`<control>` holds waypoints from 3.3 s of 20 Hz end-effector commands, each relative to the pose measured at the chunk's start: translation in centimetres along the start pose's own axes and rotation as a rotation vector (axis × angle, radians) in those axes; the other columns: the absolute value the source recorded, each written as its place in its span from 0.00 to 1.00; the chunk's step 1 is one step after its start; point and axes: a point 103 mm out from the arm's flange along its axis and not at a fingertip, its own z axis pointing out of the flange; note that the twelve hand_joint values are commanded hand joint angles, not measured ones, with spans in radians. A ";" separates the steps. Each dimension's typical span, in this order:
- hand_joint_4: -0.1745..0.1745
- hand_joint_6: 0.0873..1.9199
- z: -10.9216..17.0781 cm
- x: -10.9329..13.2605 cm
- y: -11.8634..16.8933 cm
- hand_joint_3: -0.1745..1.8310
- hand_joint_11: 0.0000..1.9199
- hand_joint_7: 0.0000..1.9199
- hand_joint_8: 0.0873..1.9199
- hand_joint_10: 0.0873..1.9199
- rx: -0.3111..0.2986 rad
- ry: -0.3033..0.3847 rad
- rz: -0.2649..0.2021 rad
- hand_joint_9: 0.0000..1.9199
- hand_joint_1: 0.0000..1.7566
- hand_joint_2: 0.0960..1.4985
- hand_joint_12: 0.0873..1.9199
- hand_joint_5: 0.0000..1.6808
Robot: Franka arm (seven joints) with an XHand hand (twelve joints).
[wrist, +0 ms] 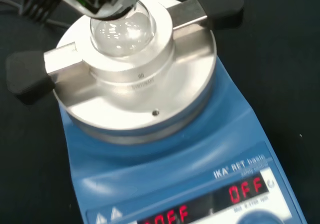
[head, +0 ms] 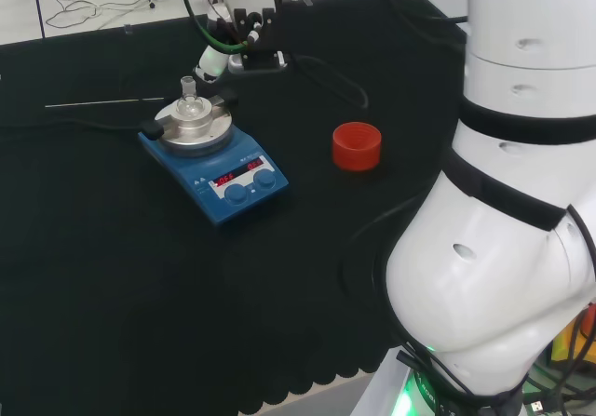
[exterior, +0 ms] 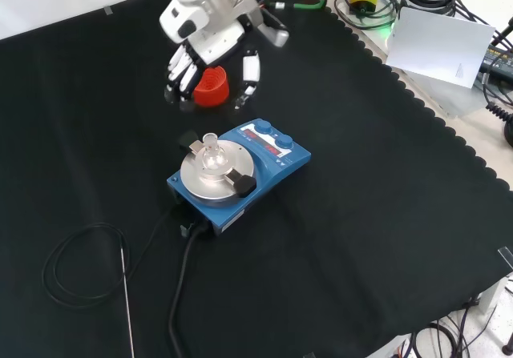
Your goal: Turn on the heater.
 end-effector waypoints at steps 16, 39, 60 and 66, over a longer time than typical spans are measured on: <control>0.33 0.19 3.9 -4.2 -13.2 0.40 0.26 0.28 0.38 0.33 0.032 -0.013 0.066 0.40 0.54 0.39 0.66 0.26; 0.35 0.30 9.3 -1.2 -12.9 0.62 0.66 0.78 0.79 0.74 0.382 -0.149 -0.041 0.86 0.80 0.36 0.68 0.16; 0.39 0.23 13.7 -0.7 -12.8 0.63 0.65 0.78 0.80 0.74 0.468 -0.149 -0.078 0.86 0.80 0.35 0.69 0.17; 0.40 0.21 13.9 -0.2 -12.0 0.63 0.65 0.78 0.80 0.75 0.479 -0.151 -0.084 0.86 0.80 0.35 0.69 0.16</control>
